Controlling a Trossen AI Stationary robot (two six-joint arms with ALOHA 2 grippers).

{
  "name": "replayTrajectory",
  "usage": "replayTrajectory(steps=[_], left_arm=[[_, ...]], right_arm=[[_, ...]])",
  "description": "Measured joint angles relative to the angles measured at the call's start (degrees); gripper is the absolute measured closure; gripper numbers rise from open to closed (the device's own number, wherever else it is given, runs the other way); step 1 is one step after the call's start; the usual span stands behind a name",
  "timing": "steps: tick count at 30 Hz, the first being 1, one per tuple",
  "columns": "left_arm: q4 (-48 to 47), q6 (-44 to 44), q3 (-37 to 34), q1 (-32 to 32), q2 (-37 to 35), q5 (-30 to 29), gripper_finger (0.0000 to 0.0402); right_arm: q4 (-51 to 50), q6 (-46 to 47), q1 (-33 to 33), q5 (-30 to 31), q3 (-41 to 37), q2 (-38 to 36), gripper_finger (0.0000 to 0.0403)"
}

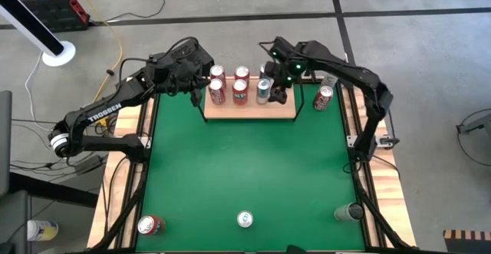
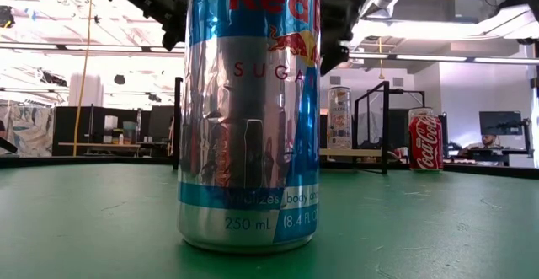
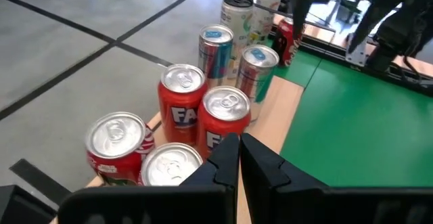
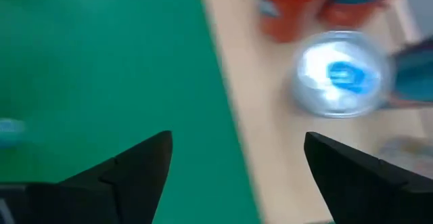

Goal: Place canned beverage on shelf
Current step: Put the top blue soda can on the shelf

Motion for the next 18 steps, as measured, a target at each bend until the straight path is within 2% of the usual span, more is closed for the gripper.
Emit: replayTrajectory(steps=[4, 8, 11, 14, 18], left_arm=[[-1.0, -0.5, 0.0, 0.0, 0.0, 2.4, 0.0402], [-1.5, -0.4, 0.0, 0.0, 0.0, 2.5, 0.0402], [-0.8, 0.3, 0.0, 0.0, 0.0, 2.5, 0.0402], [3.7, 0.4, 0.0, -0.3, 1.2, 4.0, 0.0402], [11.5, -0.4, 1.0, -2.3, 7.4, 5.6, 0.0402]], right_arm=[[7.7, 4.0, 0.2, -2.7, -9.5, -6.7, 0.0063], [26.5, 10.6, 2.2, -2.5, -23.5, -14.7, 0.0080], [39.1, 15.3, 4.0, 1.0, -30.3, -17.4, 0.0087], [41.6, 17.7, 5.2, 6.0, -32.1, -18.0, 0.0097], [39.7, 18.5, 5.7, 9.0, -32.0, -19.5, 0.0120]])
